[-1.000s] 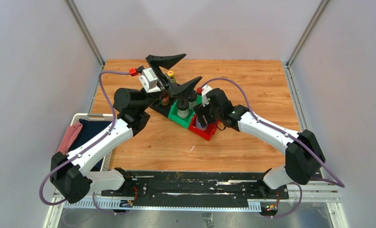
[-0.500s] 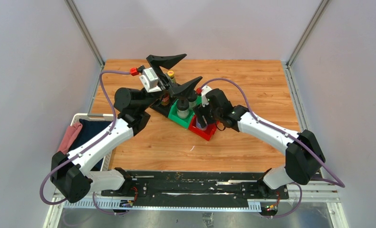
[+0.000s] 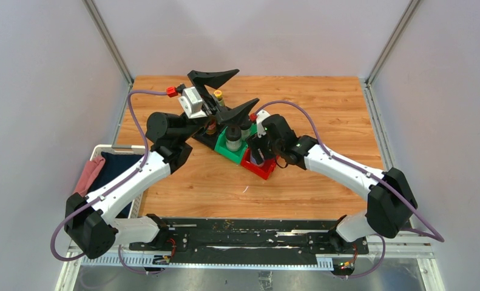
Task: Organize the condiment bottles
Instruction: Place the bottle in the storage box.
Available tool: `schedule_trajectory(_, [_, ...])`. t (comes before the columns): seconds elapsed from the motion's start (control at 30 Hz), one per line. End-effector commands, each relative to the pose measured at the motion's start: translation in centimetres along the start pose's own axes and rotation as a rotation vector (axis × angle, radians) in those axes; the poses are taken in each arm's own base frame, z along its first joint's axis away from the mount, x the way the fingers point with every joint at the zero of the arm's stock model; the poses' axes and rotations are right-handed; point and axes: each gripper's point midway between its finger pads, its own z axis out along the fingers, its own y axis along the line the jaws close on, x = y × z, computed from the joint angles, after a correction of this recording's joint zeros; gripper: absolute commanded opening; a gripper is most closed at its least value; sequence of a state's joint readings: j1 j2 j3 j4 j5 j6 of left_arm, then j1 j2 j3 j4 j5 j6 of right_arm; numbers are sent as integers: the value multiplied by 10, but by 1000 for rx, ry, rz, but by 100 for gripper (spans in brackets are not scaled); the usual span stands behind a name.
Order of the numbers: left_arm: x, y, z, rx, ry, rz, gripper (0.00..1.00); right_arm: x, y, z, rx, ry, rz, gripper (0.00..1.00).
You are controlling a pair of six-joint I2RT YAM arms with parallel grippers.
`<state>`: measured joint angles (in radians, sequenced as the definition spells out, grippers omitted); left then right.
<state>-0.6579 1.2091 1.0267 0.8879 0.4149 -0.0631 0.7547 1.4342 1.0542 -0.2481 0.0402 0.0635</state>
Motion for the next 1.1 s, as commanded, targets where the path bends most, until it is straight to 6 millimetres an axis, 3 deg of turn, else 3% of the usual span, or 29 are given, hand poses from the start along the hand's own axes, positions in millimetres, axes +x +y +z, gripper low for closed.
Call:
schedule_trajectory(0.0, [-12,-2,6,7,-32,4,100,-12,0,-13,21,-31,-11,75])
schedule_trajectory(0.4, [-11,-4,7,9,-27,5,100,-9,-1,-8,24,-13,-9,65])
schedule_trajectory(0.73, [-11,-6,8,11,-22,10,100,-10,-1,-7,25,-13,-7,38])
schedule_trajectory(0.83, [-10,-6,8,11,-20,10,100,-9,-1,-8,24,-14,-7,38])
schedule_trajectory(1.07, [-8,-7,8,14,-17,6,100,-17,3,-21,20,-45,-9,54])
